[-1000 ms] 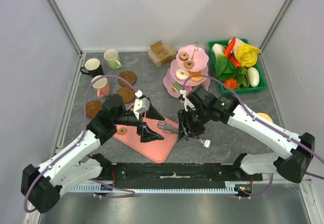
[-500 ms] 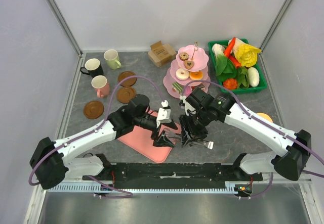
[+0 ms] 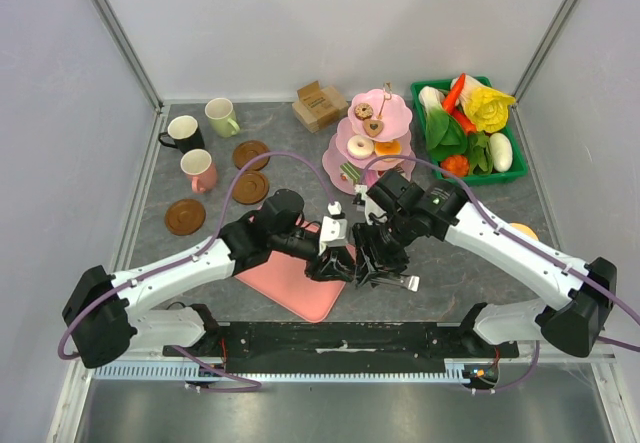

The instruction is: Serve the afternoon tea

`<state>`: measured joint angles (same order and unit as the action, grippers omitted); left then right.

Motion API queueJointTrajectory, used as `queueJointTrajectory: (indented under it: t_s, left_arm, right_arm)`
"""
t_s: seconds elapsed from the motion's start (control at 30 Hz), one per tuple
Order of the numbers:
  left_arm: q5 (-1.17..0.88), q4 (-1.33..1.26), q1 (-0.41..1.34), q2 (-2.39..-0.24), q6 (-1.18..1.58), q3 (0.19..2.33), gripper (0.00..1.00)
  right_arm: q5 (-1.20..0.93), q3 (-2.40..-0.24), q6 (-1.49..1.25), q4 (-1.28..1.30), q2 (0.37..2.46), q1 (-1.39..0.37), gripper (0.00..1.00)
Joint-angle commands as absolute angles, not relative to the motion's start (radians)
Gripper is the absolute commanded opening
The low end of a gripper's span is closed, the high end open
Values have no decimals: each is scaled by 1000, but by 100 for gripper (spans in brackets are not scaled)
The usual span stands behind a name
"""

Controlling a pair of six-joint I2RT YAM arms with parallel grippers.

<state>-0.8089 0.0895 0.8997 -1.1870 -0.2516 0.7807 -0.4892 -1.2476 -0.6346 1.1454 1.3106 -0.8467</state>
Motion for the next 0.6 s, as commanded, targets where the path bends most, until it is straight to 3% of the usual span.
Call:
queueJointTrajectory:
  t_s: [0.0, 0.1, 0.33, 0.4, 0.57]
  left_arm:
    - [-766, 51, 916, -1177, -255, 805, 42]
    - [-758, 35, 914, -1144, -238, 793, 27]
    - [-643, -84, 914, -1059, -115, 717, 2]
    - [-612, -118, 913, -1034, -78, 698, 2]
    - [-476, -143, 914, -1006, 43, 686, 2]
  right_arm:
    - [-508, -1305, -664, 1143, 1287, -844, 52]
    - [-447, -1307, -663, 1157, 1281, -844, 59]
    - [-56, -1448, -627, 1190, 1240, -844, 92]
    - [110, -1489, -635, 1160, 1218, -844, 98]
    - [409, -1487, -632, 935, 1085, -844, 98]
